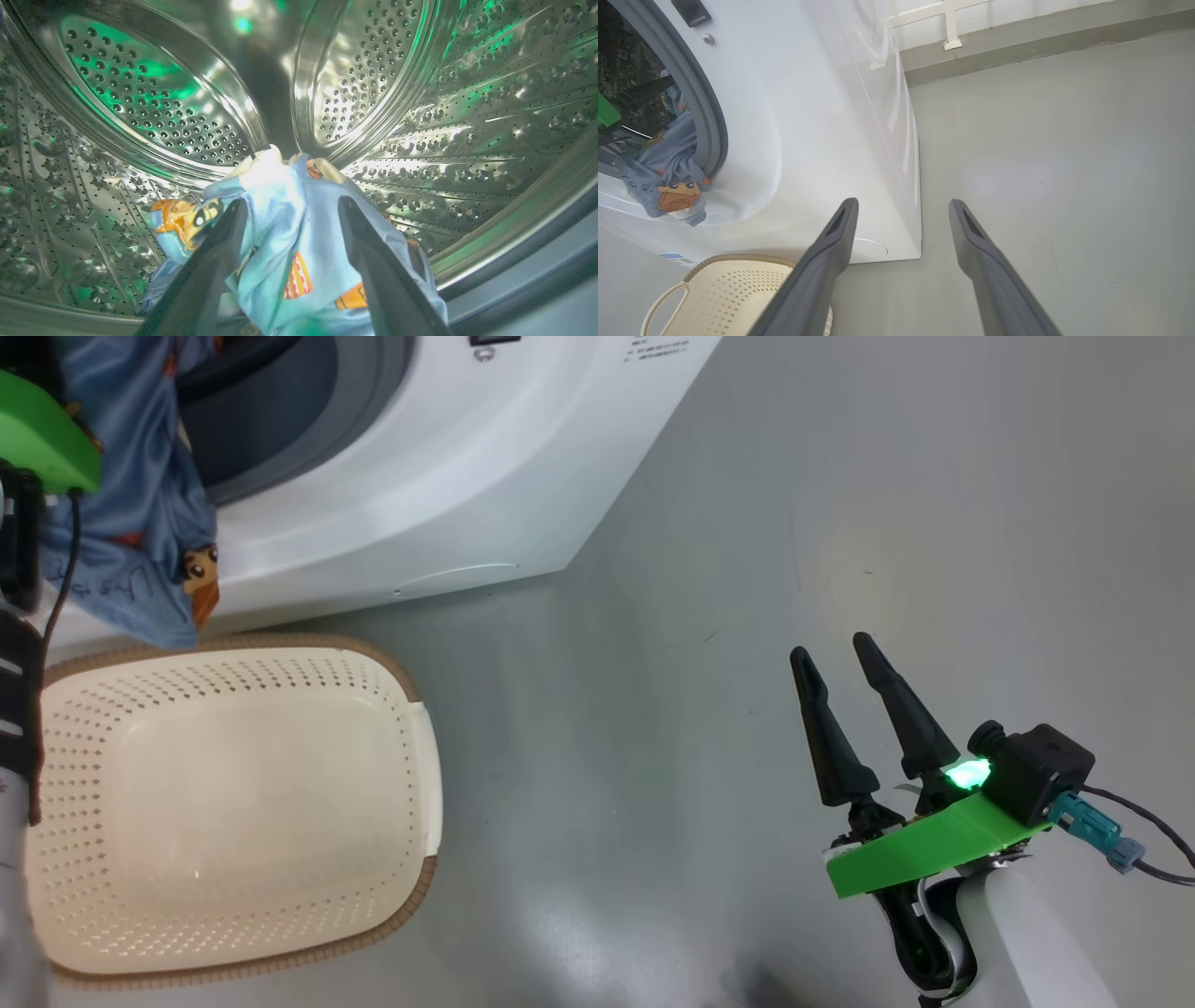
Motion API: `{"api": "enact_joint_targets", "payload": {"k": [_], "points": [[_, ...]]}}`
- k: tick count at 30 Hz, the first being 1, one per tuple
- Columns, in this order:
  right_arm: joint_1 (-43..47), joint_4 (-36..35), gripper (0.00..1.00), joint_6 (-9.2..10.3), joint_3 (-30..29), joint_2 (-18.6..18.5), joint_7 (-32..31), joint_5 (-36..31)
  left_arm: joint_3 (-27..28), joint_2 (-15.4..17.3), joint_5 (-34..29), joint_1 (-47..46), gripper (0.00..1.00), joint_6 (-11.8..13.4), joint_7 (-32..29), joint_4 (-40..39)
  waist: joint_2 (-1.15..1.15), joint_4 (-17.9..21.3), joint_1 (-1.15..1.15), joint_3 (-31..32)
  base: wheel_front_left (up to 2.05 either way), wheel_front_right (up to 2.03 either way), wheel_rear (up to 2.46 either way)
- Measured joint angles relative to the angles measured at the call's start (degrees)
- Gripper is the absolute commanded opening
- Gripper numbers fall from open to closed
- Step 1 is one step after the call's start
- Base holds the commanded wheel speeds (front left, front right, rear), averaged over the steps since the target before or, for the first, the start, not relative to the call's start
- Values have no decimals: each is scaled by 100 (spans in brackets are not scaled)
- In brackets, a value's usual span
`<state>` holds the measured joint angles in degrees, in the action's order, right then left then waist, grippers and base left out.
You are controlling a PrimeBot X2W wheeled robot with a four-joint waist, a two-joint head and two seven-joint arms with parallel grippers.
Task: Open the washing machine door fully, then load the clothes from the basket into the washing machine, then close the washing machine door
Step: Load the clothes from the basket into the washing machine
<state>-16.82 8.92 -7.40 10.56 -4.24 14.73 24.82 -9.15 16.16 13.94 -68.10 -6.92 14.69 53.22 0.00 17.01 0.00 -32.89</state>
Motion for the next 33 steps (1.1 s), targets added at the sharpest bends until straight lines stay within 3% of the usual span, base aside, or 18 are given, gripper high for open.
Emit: {"api": "enact_joint_targets", "payload": {"k": [9, 33], "points": [[0, -1, 100, 0, -26, -51, 0, -3, 171, -271, 121, 140, 100, -42, 0, -119, 0, -173, 0, 60, 0, 0, 0], [13, -10, 100, 0, -221, -452, 0, -54, 299, -719, 118, 2579, 100, -43, -1, -2121, 0, -945, 0, 391, 0, 0, 0]]}}
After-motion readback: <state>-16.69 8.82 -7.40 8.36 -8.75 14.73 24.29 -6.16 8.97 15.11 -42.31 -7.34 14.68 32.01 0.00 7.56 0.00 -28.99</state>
